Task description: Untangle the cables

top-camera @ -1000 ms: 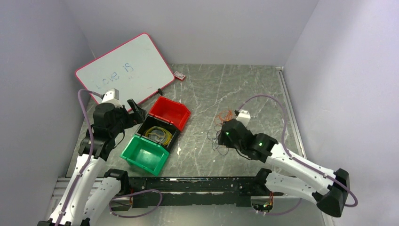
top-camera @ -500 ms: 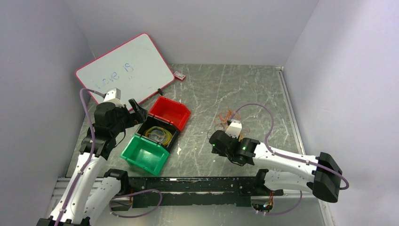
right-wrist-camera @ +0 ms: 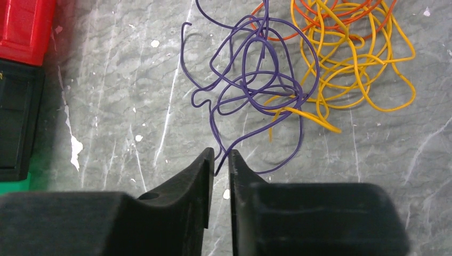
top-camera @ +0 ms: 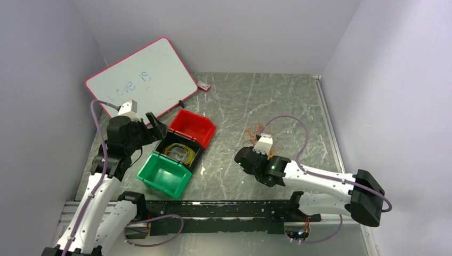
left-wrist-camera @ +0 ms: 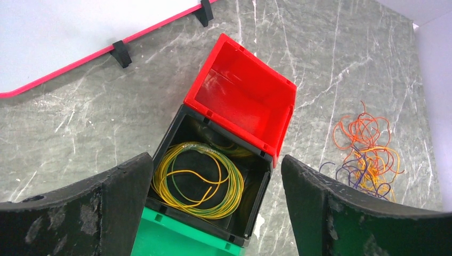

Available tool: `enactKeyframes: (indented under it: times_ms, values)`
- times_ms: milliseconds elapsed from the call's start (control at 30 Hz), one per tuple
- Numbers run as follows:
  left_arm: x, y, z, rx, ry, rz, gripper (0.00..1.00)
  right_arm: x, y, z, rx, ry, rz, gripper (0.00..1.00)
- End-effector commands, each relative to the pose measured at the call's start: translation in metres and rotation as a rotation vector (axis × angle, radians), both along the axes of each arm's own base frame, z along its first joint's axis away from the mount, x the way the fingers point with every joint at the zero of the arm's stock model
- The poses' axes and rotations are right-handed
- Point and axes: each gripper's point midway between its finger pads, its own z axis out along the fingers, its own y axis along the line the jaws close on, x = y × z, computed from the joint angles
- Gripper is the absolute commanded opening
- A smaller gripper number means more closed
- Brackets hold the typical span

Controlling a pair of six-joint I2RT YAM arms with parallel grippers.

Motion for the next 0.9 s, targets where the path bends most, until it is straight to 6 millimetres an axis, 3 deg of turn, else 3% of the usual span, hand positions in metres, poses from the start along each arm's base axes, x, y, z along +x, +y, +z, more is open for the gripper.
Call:
enactKeyframes:
  times_ms: [0, 200, 400, 500, 633, 867]
  values:
    - [-0.001, -0.005, 0.006, -0.008, -0.029, -0.029, 0.94, 0.008, 0.001, 0.011, 0.023, -0.058, -0.028, 0.15]
    - [-0.001, -0.004, 0.007, 0.000, -0.024, -0.024, 0.93, 0.011, -0.004, 0.030, 0.016, -0.096, -0.022, 0.03]
    - [-0.002, -0.005, 0.010, -0.001, -0.039, -0.038, 0.94, 0.016, -0.002, 0.083, 0.055, -0.187, 0.050, 0.00]
    - [-0.001, -0.012, 0.017, -0.008, -0.072, -0.083, 0.99, 0.019, 0.000, 0.111, 0.081, -0.233, 0.075, 0.00]
    - [0.004, -0.015, 0.034, -0.007, -0.121, -0.102, 0.99, 0.024, -0.003, 0.138, 0.057, -0.274, 0.077, 0.00]
    - [0.013, -0.046, 0.064, -0.029, -0.220, -0.294, 0.99, 0.037, -0.006, 0.181, -0.010, -0.315, 0.101, 0.00]
